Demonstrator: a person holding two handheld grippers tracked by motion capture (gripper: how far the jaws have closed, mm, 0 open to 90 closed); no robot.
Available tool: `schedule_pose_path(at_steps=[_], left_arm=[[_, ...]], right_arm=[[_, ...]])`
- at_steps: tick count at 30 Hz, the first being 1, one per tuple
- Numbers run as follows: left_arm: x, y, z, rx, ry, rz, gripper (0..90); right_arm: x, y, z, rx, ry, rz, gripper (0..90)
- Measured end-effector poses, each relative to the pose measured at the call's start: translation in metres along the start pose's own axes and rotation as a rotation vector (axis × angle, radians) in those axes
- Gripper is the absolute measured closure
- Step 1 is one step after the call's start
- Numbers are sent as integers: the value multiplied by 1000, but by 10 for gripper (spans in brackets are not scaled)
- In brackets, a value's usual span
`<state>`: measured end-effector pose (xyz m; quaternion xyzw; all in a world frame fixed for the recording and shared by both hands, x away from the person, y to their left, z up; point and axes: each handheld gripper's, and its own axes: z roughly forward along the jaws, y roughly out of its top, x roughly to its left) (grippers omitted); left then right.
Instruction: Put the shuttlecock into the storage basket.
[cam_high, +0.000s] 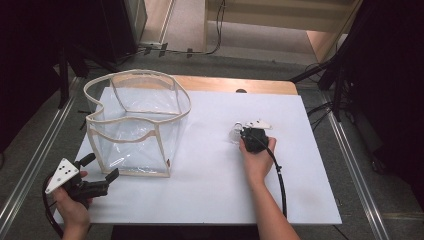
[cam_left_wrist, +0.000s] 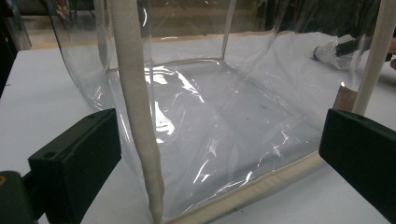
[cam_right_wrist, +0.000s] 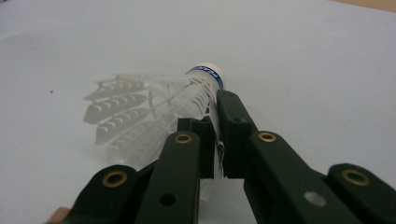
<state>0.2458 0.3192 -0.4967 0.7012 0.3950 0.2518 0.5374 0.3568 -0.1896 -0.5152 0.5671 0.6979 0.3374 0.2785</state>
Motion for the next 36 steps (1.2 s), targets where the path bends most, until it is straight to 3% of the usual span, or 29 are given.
schedule_pose_path(at_steps=[36], left_arm=[[0,0,0,-2,-1,-1,0]], right_arm=[[-10,14,-22,-87,34,17,862]])
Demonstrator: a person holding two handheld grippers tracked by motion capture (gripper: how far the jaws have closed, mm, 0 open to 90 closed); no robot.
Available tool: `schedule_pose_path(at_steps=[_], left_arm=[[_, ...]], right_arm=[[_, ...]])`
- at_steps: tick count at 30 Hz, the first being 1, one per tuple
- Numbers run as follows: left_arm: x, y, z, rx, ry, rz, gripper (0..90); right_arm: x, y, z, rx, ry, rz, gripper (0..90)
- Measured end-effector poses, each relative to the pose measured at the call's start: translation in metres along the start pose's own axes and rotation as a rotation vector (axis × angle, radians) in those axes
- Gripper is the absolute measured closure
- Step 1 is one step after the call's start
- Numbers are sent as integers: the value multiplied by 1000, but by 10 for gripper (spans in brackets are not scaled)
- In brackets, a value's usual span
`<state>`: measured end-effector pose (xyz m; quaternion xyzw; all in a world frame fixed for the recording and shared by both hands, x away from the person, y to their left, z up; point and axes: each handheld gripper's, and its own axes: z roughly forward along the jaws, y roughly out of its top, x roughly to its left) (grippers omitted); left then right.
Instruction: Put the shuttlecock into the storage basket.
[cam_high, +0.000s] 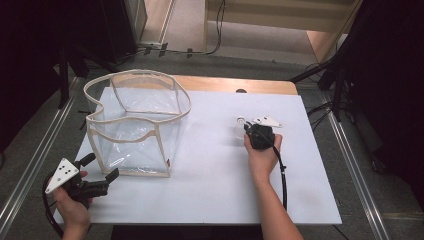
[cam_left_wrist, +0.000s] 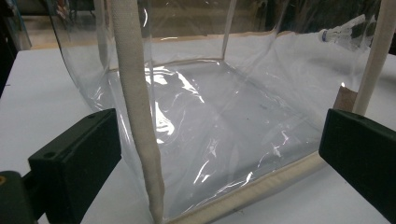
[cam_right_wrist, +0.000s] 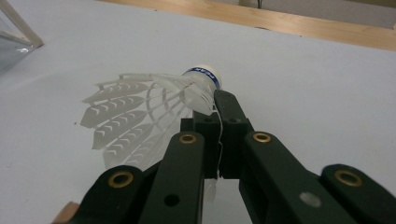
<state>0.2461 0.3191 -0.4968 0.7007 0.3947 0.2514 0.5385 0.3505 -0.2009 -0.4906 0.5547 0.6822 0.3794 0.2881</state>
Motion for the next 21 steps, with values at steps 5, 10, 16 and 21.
schedule_pose_path(at_steps=[5,10,16,21], left_arm=[[0,0,0,1,-1,2,0],[0,0,0,1,-1,2,0],[0,0,0,0,-2,1,0],[0,0,0,1,0,-1,0]], right_arm=[[1,6,-3,-15,6,-6,863],[3,11,-5,-25,11,-8,863],[6,17,-8,-37,18,-13,863],[9,22,-10,-46,27,-18,863]])
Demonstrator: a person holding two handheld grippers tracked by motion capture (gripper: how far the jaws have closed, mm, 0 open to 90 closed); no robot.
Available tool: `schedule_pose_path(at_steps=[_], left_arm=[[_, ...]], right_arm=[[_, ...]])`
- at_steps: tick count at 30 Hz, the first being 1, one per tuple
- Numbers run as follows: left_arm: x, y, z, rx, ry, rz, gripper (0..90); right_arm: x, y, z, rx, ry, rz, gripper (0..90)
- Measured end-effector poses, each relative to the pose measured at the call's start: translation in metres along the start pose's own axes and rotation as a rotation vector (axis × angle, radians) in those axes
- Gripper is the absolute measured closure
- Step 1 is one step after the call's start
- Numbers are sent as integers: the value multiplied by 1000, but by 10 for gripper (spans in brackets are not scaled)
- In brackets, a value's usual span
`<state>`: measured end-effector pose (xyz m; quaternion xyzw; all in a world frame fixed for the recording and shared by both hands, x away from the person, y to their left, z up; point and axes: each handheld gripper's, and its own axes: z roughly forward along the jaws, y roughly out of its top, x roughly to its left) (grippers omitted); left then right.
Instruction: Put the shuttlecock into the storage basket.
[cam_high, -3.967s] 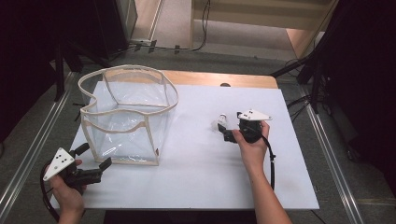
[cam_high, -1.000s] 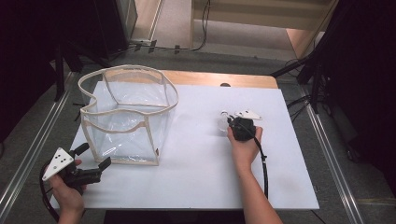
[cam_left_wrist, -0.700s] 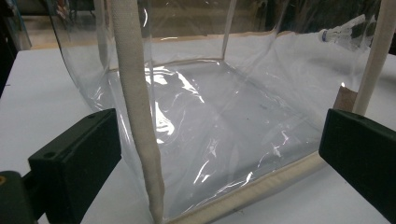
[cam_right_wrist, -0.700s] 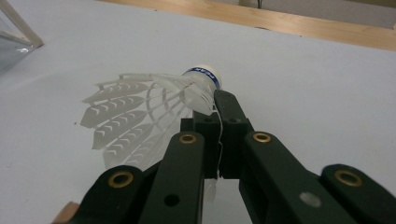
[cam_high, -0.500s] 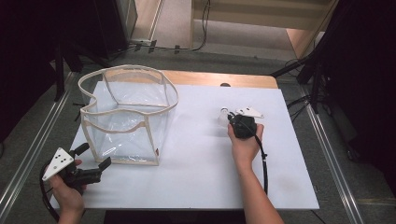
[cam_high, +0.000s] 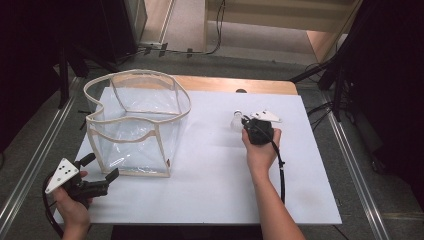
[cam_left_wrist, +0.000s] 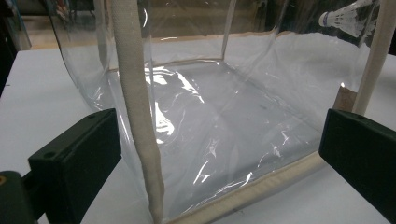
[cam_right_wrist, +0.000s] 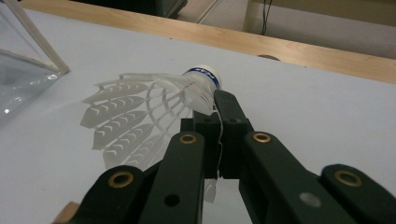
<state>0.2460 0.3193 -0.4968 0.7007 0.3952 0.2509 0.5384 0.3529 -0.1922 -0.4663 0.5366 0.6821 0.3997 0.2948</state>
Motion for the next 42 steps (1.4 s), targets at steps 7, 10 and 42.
schedule_pose_path(at_steps=[7,10,42], left_arm=[[0,0,0,1,0,1,0],[0,0,0,0,0,1,0],[0,0,-1,-12,-9,0,0]], right_arm=[[4,10,-4,-21,10,-8,863],[6,15,-6,-29,15,-13,863],[39,59,-22,-103,96,-40,863]])
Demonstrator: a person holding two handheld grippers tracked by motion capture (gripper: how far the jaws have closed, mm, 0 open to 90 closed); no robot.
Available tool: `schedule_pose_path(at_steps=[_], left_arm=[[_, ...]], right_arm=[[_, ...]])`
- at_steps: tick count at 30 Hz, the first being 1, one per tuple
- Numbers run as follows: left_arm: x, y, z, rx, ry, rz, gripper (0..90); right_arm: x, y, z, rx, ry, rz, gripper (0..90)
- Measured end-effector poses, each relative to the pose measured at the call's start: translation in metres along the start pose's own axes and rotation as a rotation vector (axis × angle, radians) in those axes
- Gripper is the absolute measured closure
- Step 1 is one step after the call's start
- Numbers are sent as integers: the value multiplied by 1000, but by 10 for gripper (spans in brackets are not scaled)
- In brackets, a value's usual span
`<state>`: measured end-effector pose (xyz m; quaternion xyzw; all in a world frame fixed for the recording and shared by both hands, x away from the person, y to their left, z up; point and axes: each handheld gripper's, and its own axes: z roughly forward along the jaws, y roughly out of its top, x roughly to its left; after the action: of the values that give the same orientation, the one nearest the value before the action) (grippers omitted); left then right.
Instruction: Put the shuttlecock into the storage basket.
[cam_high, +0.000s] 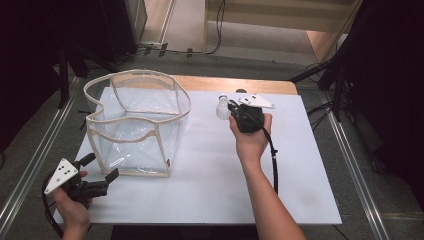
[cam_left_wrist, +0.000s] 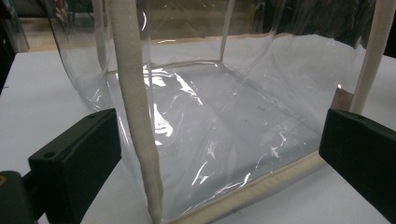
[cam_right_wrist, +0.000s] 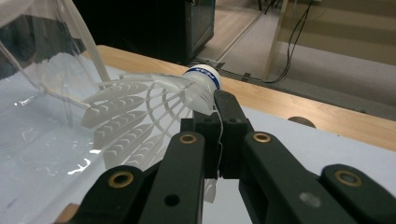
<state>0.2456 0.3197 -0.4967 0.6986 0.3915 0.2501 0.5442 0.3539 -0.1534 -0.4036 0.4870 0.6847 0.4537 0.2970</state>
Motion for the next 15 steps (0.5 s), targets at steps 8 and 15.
schedule_pose_path(at_steps=[8,15], left_arm=[[0,0,0,2,0,2,0],[0,0,0,2,-1,3,0]], right_arm=[[9,10,0,-15,19,2,864],[14,19,-3,-29,31,-5,865]])
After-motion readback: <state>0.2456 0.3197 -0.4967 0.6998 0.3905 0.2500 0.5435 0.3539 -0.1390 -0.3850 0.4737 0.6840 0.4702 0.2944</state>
